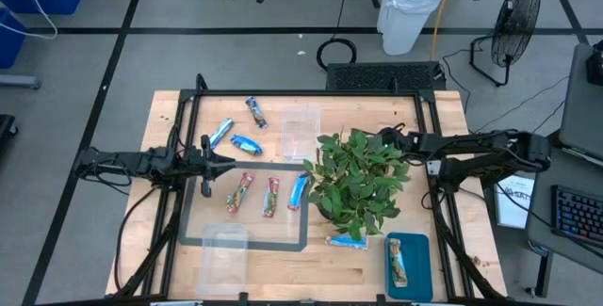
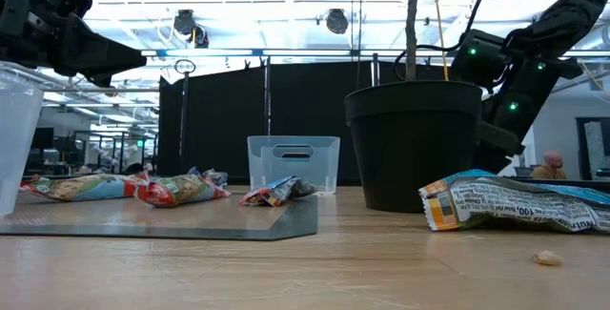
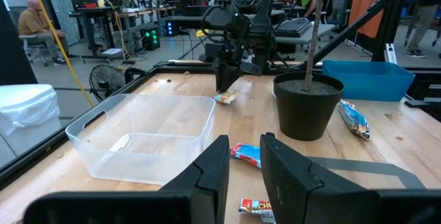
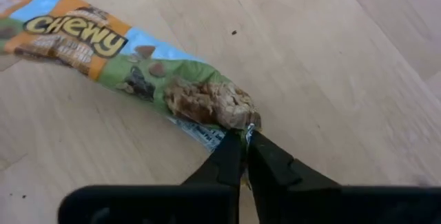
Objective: Pick and place Granola Bars by type
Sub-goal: Put the green granola bar into the blue bin
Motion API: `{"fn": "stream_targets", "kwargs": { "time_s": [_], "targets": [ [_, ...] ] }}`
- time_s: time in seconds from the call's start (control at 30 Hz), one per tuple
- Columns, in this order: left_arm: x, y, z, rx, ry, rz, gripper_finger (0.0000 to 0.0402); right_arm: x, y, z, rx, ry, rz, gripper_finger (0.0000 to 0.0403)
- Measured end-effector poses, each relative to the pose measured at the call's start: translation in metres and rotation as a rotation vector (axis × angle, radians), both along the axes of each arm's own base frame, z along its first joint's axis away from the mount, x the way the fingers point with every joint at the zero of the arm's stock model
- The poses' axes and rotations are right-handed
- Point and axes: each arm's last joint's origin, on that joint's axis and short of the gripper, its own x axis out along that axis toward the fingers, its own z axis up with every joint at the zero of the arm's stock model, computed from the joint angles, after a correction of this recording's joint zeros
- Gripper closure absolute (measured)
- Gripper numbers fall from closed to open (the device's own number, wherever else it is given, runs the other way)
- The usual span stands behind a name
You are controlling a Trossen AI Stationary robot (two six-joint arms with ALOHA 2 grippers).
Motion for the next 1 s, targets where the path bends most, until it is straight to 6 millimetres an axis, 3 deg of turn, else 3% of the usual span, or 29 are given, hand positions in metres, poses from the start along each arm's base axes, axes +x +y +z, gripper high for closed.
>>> {"fn": "stream_targets", "kwargs": {
  "time_s": [0.27,0.53,1.0],
  "targets": [
    [0.000,0.000,0.000,0.000,0.000,0.000,0.0314,-0.004,0.003,0.007,0.004,-0.029,0.007,0.0401],
    [0.000,0.000,0.000,0.000,0.000,0.000,0.0314,-0.017,0.016,0.029,-0.053,-0.104,-0.019,0.0402],
    [0.000,0.000,0.000,0.000,0.000,0.000,0.0314,-0.034,0.038,0.062,-0.057,-0.392,-0.084,0.0403]
  ]
}}
